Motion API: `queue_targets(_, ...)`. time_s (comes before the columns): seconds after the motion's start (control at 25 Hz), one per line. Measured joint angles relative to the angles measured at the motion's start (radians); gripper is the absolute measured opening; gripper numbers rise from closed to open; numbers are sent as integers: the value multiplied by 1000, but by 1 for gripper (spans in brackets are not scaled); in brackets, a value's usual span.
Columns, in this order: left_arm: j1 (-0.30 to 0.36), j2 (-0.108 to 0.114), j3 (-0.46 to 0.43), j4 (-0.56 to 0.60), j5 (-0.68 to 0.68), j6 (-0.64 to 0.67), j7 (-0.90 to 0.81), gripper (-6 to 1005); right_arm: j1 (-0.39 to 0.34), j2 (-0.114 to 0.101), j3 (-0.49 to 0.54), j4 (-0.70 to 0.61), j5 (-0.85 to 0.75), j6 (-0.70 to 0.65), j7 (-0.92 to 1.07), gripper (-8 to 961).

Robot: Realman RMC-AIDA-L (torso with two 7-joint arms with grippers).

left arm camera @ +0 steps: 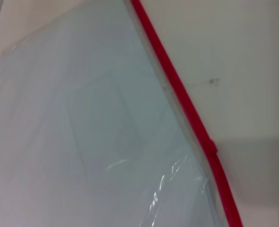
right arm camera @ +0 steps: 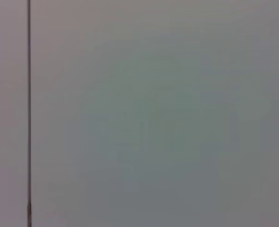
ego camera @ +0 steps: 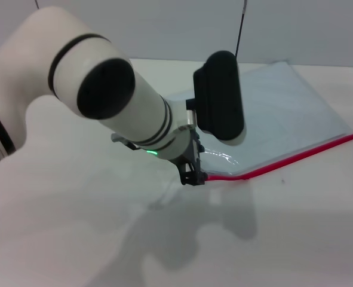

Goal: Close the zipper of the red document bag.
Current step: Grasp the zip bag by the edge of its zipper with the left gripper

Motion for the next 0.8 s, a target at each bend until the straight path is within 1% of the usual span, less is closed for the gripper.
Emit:
queue_targets(0.2,3,-5,36,14,-2,38,-6,528,0,0,1,0,0,0,0,666)
queue_targets(0.36,2,-7,50,21,-4,43,-17,525,0,0,1,0,0,0,0,666)
queue_targets(0.64,4,-3,53,-21,9,26,-48,525,-3,0,4,0,0,0,-4,666)
queue_targets(0.8,10,-6,63,-57,7,-5,-52,524,-2,0,4,0,0,0,-5,666)
